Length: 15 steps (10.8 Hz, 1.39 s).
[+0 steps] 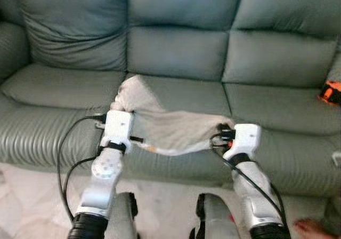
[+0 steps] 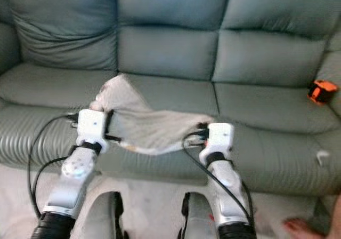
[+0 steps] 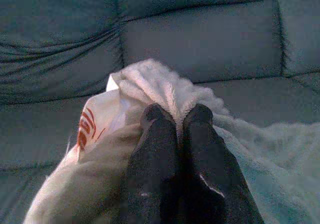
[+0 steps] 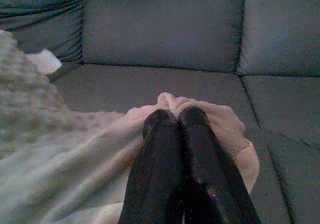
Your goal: Move the pillow to the sofa
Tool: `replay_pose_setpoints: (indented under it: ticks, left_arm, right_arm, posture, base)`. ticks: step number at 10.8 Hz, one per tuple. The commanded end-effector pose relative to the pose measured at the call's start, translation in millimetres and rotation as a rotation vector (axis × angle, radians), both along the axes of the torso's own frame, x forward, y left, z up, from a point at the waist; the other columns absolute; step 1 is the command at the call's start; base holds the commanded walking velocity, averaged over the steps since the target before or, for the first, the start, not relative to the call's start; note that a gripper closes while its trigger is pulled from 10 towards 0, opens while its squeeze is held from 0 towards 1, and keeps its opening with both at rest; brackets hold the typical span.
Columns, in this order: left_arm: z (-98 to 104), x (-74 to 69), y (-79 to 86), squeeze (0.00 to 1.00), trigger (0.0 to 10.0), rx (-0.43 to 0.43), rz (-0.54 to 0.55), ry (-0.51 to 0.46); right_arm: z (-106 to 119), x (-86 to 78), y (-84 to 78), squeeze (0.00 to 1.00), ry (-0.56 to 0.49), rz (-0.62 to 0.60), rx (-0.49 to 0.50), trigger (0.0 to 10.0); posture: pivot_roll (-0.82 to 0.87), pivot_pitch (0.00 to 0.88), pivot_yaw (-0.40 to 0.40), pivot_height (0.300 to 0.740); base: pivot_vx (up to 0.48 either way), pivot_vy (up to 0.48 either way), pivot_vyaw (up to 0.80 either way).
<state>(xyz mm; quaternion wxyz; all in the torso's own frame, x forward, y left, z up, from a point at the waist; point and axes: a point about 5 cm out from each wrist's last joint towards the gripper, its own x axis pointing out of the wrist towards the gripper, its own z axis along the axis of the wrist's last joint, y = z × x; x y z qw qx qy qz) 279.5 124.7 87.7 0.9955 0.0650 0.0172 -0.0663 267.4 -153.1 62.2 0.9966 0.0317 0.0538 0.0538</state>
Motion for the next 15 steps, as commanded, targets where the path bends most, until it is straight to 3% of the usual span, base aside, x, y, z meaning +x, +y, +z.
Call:
replay_pose_setpoints:
  ticks: [1, 3, 5, 6, 7, 8, 9, 11, 13, 15]
  left_arm:
    - [5.7, 0.1, -10.5, 0.0, 10.0, -0.012, -0.042, -0.018]
    - [-2.9, 3.6, -22.1, 0.0, 10.0, -0.021, -0.104, 0.053]
    - [-5.6, 17.8, -19.8, 0.0, 10.0, -0.042, -0.081, 0.083]
    - [-7.5, 26.6, -14.7, 0.0, 10.0, -0.031, -0.046, 0.097]
    - [-9.9, 45.5, -4.1, 0.0, 10.0, 0.016, 0.02, 0.119]
    - [-6.2, 58.8, 3.6, 0.0, 10.0, 0.003, 0.072, 0.136]
    - [-1.5, 68.8, 11.7, 0.0, 10.0, -0.011, 0.117, 0.142]
    - [1.3, 79.9, 30.7, 0.0, 10.0, 0.029, 0.183, 0.146]
    - [-2.8, 81.7, 39.1, 0.0, 10.0, 0.073, 0.218, 0.182]
    - [-15.0, 79.0, 19.5, 0.0, 10.0, 0.091, 0.178, 0.26]
  right_arm:
    - [5.6, 2.9, -6.0, 0.0, -0.024, -0.022, -0.017, 10.0]
    - [7.6, 3.9, -16.0, 0.0, -0.018, -0.071, -0.056, 10.0]
    - [19.0, 14.0, -31.9, 0.0, -0.017, -0.117, -0.061, 10.0]
    - [24.9, 22.5, -37.9, 0.0, -0.018, -0.131, -0.064, 10.0]
    - [31.3, 40.7, -44.0, 0.0, -0.009, -0.135, -0.077, 10.0]
    - [37.0, 53.8, -42.7, 0.0, 0.001, -0.121, -0.088, 10.0]
    - [43.6, 65.9, -39.2, 0.0, -0.001, -0.114, -0.093, 10.0]
    - [47.7, 84.4, -15.5, 0.0, 0.02, -0.038, -0.1, 10.0]
    - [33.5, 86.0, 6.7, 0.0, 0.097, 0.028, -0.115, 10.0]
    - [14.0, 81.6, 16.3, 0.0, 0.175, 0.033, -0.138, 10.0]
  posture:
    - [-0.02, 0.0, -0.011, 0.615]
    - [-0.02, 0.0, -0.012, 0.615]
    - [-0.04, 0.0, -0.01, 0.615]
    - [-0.04, 0.0, -0.013, 0.615]
    - [-0.04, 0.0, -0.022, 0.615]
    - [-0.04, 0.016, -0.03, 0.615]
    - [-0.04, 0.038, -0.036, 0.615]
    - [-0.05, 0.067, -0.035, 0.615]
    - [-0.06, 0.08, -0.039, 0.615]
    - [-0.07, 0.09, -0.049, 0.615]
  base:
    - [0.0, 0.0, 0.0]
    - [0.0, 0.0, 0.0]
    - [0.0, 0.0, 0.0]
    - [0.0, 0.0, 0.0]
    - [0.0, 0.0, 0.0]
    - [0.0, 0.0, 0.0]
    - [0.0, 0.0, 0.0]
    - [0.0, 0.0, 0.0]
    - [0.0, 0.0, 0.0]
    - [0.0, 0.0, 0.0]
